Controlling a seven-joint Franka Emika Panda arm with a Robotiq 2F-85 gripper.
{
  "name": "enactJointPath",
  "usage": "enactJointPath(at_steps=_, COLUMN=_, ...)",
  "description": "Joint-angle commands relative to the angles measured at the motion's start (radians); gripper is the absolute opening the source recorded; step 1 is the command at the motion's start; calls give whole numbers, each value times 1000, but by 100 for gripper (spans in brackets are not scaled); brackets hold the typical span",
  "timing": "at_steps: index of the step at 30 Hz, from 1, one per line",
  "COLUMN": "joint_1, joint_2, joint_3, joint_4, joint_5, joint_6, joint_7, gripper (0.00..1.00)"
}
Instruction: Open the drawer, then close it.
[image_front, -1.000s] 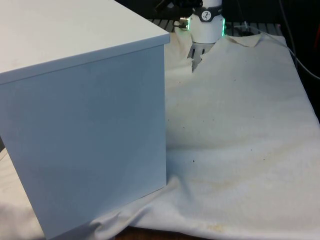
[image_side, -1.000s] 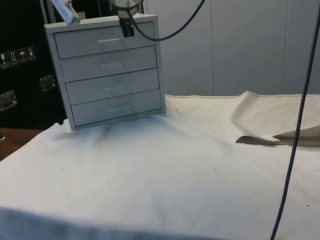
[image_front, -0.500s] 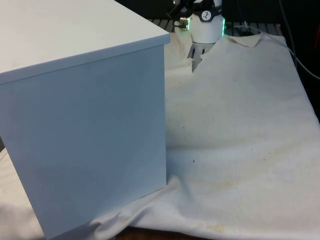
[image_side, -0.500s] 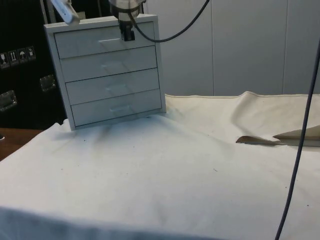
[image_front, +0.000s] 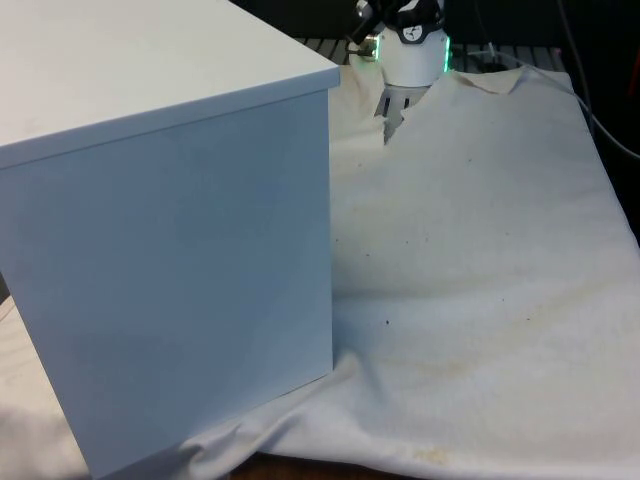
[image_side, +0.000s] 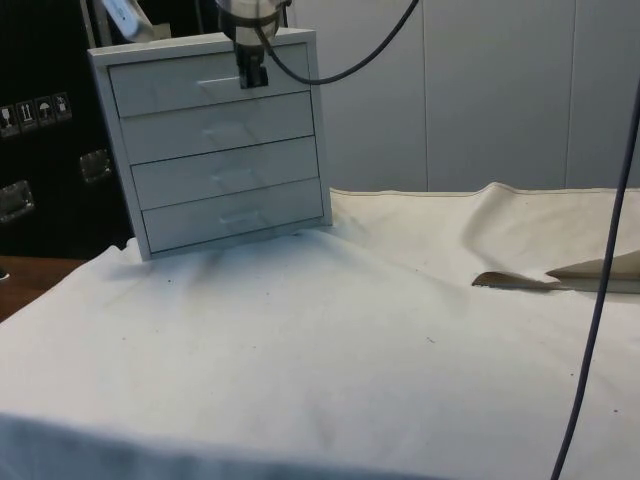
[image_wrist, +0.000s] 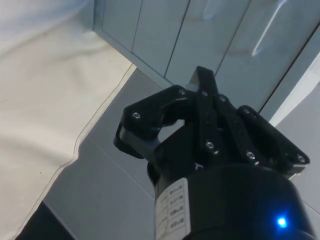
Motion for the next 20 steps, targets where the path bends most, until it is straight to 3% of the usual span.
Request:
enactJointPath(at_steps=1, joint_1=-1, joint_2=-1, joint_3=0, joint_4=-2, joint_5=2, joint_6=2, joint_7=-3, gripper=0)
enactJointPath(at_steps=4, joint_1=-1, joint_2=0, joint_3=0, joint_4=-1, joint_5=1, joint_6=0, joint_7=-2, gripper=4)
enactJointPath(at_steps=20, joint_1=-1, joint_2=2, joint_3=0, joint_4=1, joint_5=0, joint_6=-4, joint_7=1, gripper=90)
